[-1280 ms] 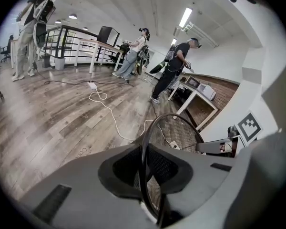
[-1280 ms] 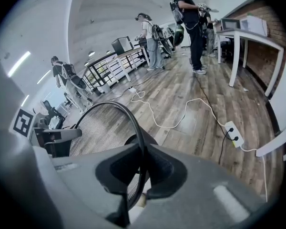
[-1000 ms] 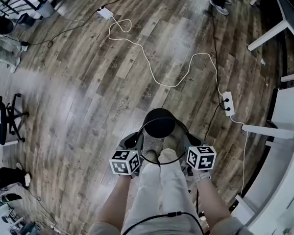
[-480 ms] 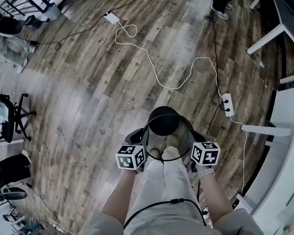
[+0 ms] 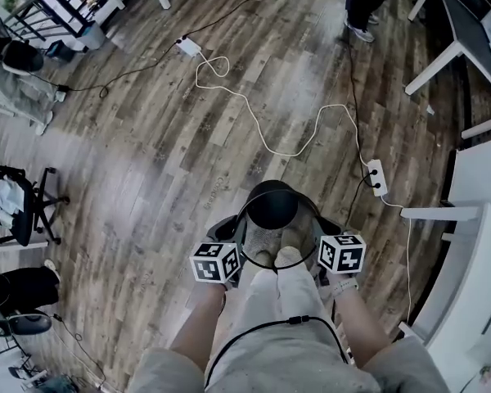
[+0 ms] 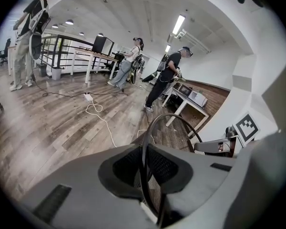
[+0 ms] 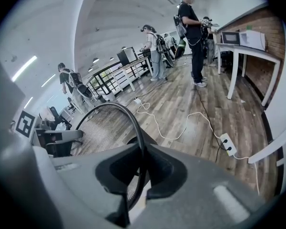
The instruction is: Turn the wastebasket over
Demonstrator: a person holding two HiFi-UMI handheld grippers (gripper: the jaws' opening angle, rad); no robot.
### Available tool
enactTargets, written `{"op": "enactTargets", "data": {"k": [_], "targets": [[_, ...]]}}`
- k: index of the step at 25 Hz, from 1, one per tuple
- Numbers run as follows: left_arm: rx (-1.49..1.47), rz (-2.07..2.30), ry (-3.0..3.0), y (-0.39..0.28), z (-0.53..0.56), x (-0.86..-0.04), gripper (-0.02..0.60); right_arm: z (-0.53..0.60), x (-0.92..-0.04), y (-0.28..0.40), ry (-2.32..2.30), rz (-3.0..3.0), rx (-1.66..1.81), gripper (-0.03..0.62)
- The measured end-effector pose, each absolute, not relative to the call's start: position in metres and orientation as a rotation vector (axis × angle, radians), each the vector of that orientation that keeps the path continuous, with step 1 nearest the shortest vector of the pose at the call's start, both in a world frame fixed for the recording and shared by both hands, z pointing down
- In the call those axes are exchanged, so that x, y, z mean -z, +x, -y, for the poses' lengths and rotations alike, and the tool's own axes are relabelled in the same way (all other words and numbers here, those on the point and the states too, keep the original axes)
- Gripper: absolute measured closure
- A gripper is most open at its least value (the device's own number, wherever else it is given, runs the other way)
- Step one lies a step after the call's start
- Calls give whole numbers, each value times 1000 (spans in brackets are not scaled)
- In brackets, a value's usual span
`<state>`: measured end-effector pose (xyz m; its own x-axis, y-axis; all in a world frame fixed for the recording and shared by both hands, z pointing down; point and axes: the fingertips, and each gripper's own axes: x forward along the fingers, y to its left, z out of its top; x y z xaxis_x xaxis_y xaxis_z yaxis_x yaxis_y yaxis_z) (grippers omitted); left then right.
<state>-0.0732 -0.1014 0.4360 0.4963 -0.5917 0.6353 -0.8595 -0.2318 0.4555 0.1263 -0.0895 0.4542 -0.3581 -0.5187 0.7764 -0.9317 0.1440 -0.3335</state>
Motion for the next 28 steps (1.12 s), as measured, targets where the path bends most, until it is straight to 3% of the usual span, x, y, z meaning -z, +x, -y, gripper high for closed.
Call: {"op": "enactTargets", "data": {"k": [28], "targets": [[-434, 1206, 2014, -81, 59, -332, 540, 37, -354, 117, 1420, 2012, -1078, 565]]}}
